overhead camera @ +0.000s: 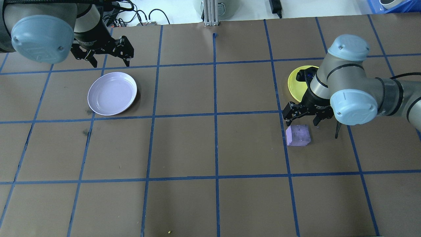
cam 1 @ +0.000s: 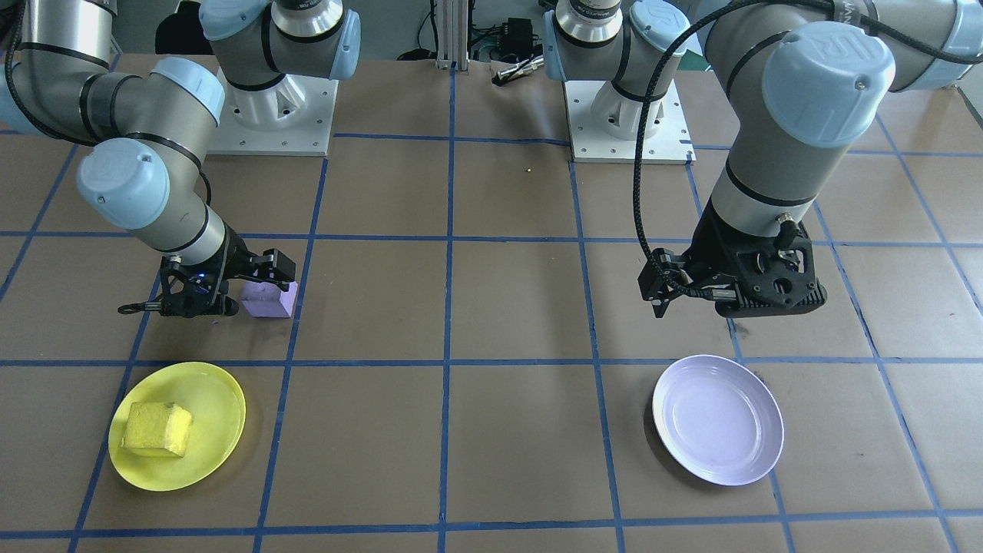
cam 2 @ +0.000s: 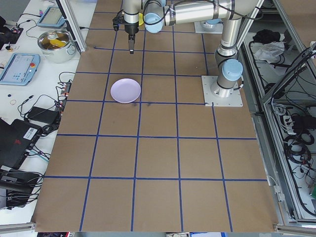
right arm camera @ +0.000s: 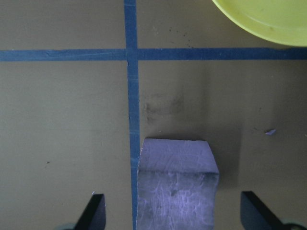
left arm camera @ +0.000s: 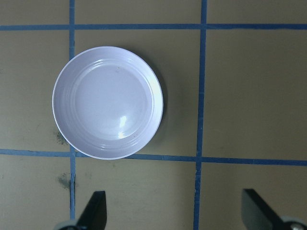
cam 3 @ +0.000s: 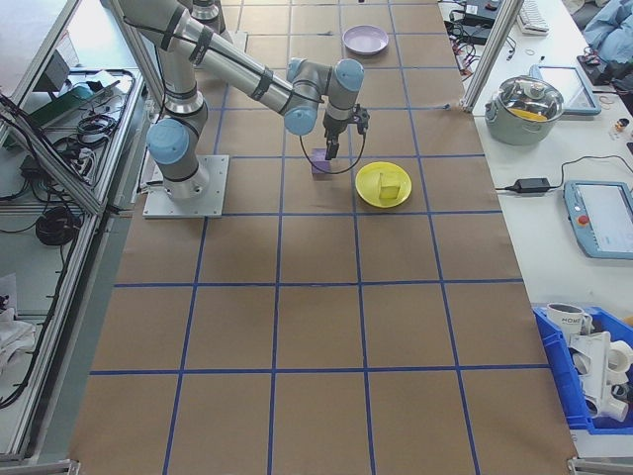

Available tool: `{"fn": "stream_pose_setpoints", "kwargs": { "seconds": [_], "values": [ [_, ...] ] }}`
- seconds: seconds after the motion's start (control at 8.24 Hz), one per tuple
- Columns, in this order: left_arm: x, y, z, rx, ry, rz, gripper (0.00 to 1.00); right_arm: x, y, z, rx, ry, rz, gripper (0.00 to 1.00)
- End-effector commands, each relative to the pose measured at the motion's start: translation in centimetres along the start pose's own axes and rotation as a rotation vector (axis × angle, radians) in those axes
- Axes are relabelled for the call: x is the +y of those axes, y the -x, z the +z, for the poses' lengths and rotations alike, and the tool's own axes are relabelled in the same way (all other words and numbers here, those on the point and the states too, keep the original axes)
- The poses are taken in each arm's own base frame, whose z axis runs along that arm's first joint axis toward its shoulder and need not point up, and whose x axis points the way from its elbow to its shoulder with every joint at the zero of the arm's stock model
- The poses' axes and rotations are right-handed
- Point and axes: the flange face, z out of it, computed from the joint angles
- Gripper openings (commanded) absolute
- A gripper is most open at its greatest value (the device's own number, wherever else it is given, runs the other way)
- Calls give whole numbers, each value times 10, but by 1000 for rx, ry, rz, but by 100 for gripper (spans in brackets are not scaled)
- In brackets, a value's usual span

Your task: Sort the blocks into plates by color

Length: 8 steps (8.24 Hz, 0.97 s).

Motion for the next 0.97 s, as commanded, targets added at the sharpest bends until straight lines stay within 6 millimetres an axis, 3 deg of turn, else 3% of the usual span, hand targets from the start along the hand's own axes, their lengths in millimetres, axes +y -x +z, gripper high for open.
{"fn": "stream_pose_setpoints", "kwargs": {
  "seconds": [0.0, 0.24, 0.36, 0.49, 0.61, 0.73, 0.85],
  "values": [
    [0, 0, 0, 0, -3, 0, 100, -2, -1, 25, -5, 45, 72, 100],
    [-2, 0, 1, 0, -8, -2, 100, -1, -5, 45, 17, 92, 84, 99],
    [-2, 0, 1, 0, -9, -2, 100, -1, -5, 47, 15, 95, 84, 85],
    [-3, 0, 1, -2, -11, -1, 100, -6, -6, 48, 16, 97, 87, 36],
    [-3, 0, 1, 0, -11, -1, 100, -13, -8, 44, 27, 87, 118, 21],
    [-3, 0, 0, 0, -13, -1, 100, -24, -11, 27, 87, 63, 118, 18],
    [-3, 0, 0, 0, -13, -3, 100, -33, 7, 9, 117, 50, 95, 18]
  ]
}}
